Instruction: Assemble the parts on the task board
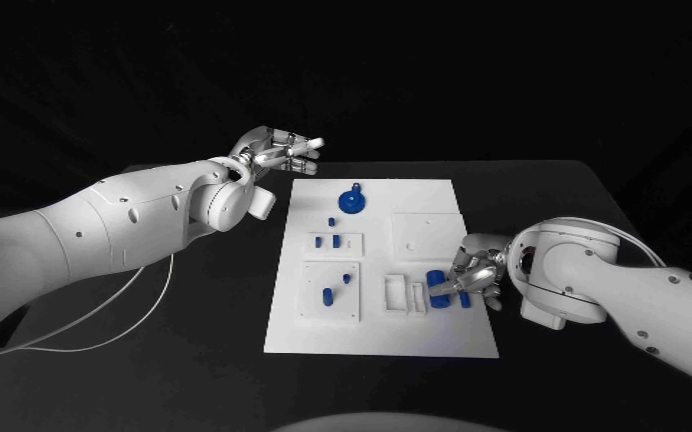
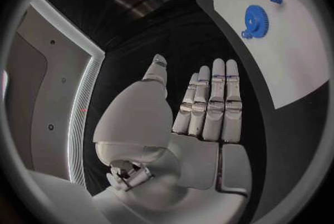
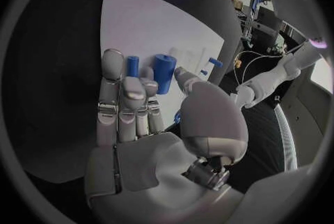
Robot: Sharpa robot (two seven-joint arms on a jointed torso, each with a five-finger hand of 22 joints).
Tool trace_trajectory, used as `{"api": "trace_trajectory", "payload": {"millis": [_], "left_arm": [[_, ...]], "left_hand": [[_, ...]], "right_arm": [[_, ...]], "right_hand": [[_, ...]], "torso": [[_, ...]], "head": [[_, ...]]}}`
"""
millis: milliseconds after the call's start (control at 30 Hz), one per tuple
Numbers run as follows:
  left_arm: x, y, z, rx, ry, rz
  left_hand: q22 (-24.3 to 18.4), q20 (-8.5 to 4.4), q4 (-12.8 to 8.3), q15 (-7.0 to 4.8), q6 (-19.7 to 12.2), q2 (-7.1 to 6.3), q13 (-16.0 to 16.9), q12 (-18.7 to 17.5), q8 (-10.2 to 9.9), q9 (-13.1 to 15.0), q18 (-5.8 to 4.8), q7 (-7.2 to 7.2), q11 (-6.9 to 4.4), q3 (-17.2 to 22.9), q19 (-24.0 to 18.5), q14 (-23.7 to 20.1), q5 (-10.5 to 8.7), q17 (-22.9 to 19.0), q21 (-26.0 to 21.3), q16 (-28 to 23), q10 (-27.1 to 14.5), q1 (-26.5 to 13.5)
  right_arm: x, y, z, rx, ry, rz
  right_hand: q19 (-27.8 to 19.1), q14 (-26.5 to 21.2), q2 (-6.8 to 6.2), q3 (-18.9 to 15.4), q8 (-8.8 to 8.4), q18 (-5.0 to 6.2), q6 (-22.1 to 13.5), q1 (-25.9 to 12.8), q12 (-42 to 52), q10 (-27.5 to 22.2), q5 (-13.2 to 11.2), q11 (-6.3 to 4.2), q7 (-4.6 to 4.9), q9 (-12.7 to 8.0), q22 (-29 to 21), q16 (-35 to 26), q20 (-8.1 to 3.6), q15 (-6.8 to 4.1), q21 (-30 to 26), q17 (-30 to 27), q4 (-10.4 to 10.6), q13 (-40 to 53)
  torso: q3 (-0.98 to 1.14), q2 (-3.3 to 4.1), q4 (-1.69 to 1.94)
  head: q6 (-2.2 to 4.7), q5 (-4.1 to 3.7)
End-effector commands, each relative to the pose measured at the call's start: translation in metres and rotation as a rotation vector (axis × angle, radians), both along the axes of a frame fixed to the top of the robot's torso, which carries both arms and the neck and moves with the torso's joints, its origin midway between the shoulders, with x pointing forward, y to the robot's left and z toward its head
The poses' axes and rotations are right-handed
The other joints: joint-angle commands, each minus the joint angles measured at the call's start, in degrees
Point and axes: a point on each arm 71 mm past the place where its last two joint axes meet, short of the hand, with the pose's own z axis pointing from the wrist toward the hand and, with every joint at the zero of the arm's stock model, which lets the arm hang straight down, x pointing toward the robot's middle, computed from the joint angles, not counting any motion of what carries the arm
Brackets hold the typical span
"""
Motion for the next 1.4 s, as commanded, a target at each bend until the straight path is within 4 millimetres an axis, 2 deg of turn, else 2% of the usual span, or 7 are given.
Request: {"api": "trace_trajectory", "payload": {"millis": [33,300,667,833,933,1200,1400], "left_arm": [[0.0,-0.002,-0.001,-0.011,0.011,-0.018],[0.0,-0.002,-0.001,-0.003,0.018,-0.015],[0.0,-0.002,-0.002,-0.002,0.024,-0.018],[0.0,-0.003,-0.002,-0.003,0.027,-0.02],[0.0,-0.003,-0.002,-0.003,0.028,-0.02],[0.0,-0.002,-0.002,-0.002,0.029,-0.018],[0.0,-0.001,-0.002,0.0,0.032,-0.017]], "left_hand": [[-0.03,0.29,0.34,-0.15,-0.31,-0.4,0.08,0.01,-0.08,0.07,-0.48,0.1,0.04,-0.15,-0.16,-0.43,0.19,-0.06,0.09,-0.13,-0.32,-0.01],[-0.18,0.3,0.39,-0.13,-0.5,-0.42,0.08,0.02,-0.09,0.06,-0.46,0.18,0.11,-0.06,-0.16,-0.49,0.21,-0.05,0.15,-0.12,-0.46,0.33],[-0.33,0.33,1.23,-0.09,-0.91,-0.57,0.07,0.01,-0.14,0.03,-0.45,0.31,0.22,-0.38,-0.15,-0.53,0.11,-0.04,0.19,-0.13,-0.79,-0.74],[-0.49,0.38,3.31,-0.05,-1.19,-1.34,0.08,0.02,-0.08,0.06,-0.39,0.38,0.28,0.23,-0.18,-0.61,0.13,-0.06,0.2,-0.12,-1.01,-1.17],[-0.52,0.38,3.48,-0.04,-1.22,-1.26,0.08,0.01,-0.09,0.06,-0.4,0.39,0.3,0.25,-0.18,-0.61,0.14,-0.06,0.21,-0.13,-1.06,-1.17],[-0.75,0.42,4.71,0.0,-1.57,-1.79,0.08,0.02,-0.08,0.06,-0.37,0.5,0.42,0.29,-0.18,-0.63,0.17,-0.06,0.24,-0.13,-1.53,-0.85],[-0.77,0.41,4.78,0.0,-1.59,-1.72,0.08,0.02,-0.08,0.06,-0.36,0.5,0.43,0.28,-0.17,-0.63,0.19,-0.06,0.26,-0.12,-1.53,-0.83]], "right_arm": [[0.001,-0.001,-0.002,-0.078,-0.018,-0.014],[-0.002,0.005,-0.01,-0.094,-0.004,0.008],[0.0,0.006,-0.023,-0.098,0.011,-0.016],[-0.001,0.006,-0.027,-0.089,0.033,-0.02],[-0.001,0.005,-0.028,-0.084,0.036,-0.03],[-0.002,0.002,-0.028,-0.044,0.037,-0.072],[-0.005,0.001,-0.023,0.036,0.063,-0.127]], "right_hand": [[2.14,0.31,-0.38,-0.42,-0.08,-0.83,-0.2,0.38,-0.16,-0.05,-0.35,-0.12,0.05,0.02,0.08,-0.03,-0.06,0.01,0.35,0.16,0.2,0.09],[2.13,0.3,-0.67,-0.71,-0.08,-0.83,-0.26,0.57,-0.17,-0.07,-0.35,-0.11,0.06,-0.01,0.17,-0.09,-0.06,0.01,0.38,0.22,0.13,0.16],[2.24,0.4,1.72,1.66,-0.08,-0.95,-0.07,1.01,0.05,0.12,-0.34,-0.19,-0.02,-0.03,1.3,0.08,-0.1,-0.03,2.21,0.6,0.47,0.46],[2.19,0.45,2.37,5.77,-0.12,-0.99,-0.2,2.76,0.16,0.08,-0.26,-0.28,-0.09,-0.33,1.69,0.25,-0.1,-0.07,2.64,0.78,-2.73,0.62],[2.12,0.42,3.73,9.33,-0.27,-0.88,-0.98,3.56,0.01,-0.25,0.06,-0.25,0.06,-1.62,2.03,0.25,0.02,0.0,2.79,0.74,-7.1,0.52],[2.11,0.38,6.39,13.08,-0.11,-0.73,-0.17,2.14,0.14,-0.42,6.19,-0.34,0.06,-5.45,3.17,0.69,0.06,-0.03,3.24,0.87,-15.86,0.36],[2.18,0.39,6.93,13.98,-0.05,-0.74,0.13,1.58,0.13,-0.25,6.57,-0.43,-0.04,-5.25,3.83,0.98,0.02,-0.07,3.46,0.99,-17.32,0.09]], "torso": [[0.0,0.05,-0.01],[0.0,0.04,-0.01],[0.01,0.09,0.01],[-0.04,0.06,-0.04],[-0.02,0.03,-0.02],[0.03,0.06,-0.08],[0.03,0.08,-0.03]], "head": [[-0.24,-0.06],[-0.45,-0.12],[-0.37,-0.07],[-0.33,-0.16],[-0.33,-0.08],[0.13,0.04],[0.05,0.09]]}}
